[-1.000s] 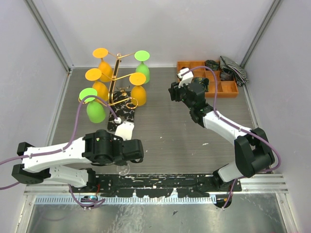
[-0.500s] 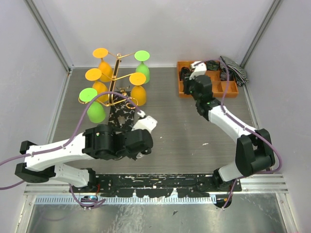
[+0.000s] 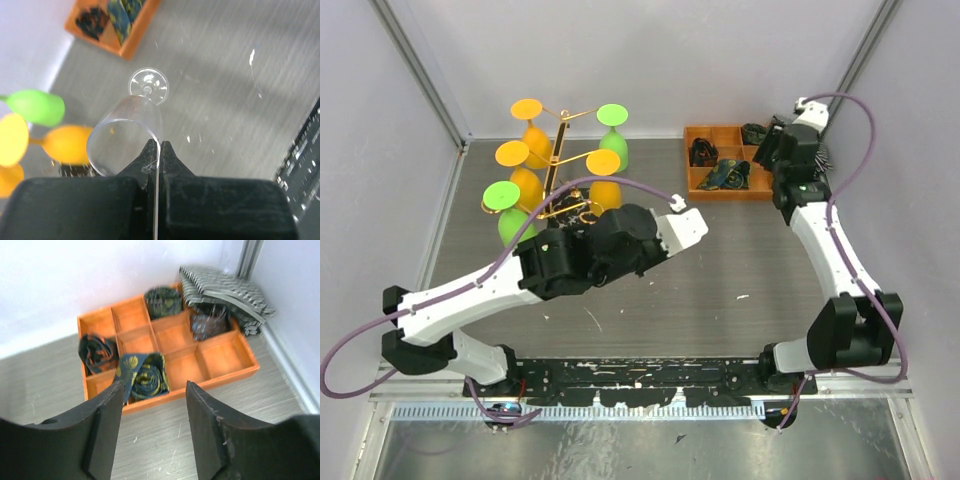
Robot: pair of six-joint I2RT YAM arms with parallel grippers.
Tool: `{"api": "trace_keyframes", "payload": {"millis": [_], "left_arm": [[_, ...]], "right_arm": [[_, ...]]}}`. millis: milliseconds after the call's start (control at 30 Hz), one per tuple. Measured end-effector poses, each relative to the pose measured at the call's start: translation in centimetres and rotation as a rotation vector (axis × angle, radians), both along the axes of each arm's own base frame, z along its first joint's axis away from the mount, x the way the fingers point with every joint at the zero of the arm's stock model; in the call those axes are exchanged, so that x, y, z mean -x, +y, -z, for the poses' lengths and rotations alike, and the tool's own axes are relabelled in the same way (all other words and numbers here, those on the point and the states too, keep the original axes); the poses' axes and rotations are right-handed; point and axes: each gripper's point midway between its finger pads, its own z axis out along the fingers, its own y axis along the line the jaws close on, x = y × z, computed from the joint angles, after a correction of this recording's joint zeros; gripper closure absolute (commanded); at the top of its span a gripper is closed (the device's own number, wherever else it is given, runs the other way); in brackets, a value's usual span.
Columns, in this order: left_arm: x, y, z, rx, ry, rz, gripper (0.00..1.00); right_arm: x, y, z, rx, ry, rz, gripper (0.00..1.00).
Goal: Place the wine glass upside down on the wine glass rack
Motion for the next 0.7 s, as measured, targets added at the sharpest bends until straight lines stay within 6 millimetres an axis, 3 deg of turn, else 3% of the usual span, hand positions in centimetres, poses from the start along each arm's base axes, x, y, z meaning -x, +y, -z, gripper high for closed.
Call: {"api": "trace_keyframes", "payload": {"millis": [167,267,333,433,533,700], "left_arm": [[-3.8,-3.0,-3.6,0.131,-0.115,0.027,0.99],[-7.9,-3.4,-6.2,0.248,-0.182,-0.013,0.99],[-11.1,-2.8,-7.9,0.327,-0.217,-0.061,0.99],[-15.8,-0.9,-10.2,0.456,-0.252,-0.135,0.99],[-19.1,1.0,-11.7,0.544,-0.280,-0.182,0.99],[-21.2,1.9,-13.2,0.678,-0.289,-0.164,0.99]], "right_arm": [[1.9,-1.4,-8.3,0.007,-0.152,0.037,0.32],[3.1,-1.5,-13.3,-0.020,-0.255,0.029,0.30],[3.6,-1.1,-15.2,-0.053,-0.301,0.003,0.30],[3.9,0.0,-16.4,-0.119,-0.329,-0.054,0.30],[3.7,1.5,-16.1,-0.181,-0.320,-0.119,0.29],[3.1,3.7,-15.3,-0.269,-0.310,-0.215,0.29]]}}
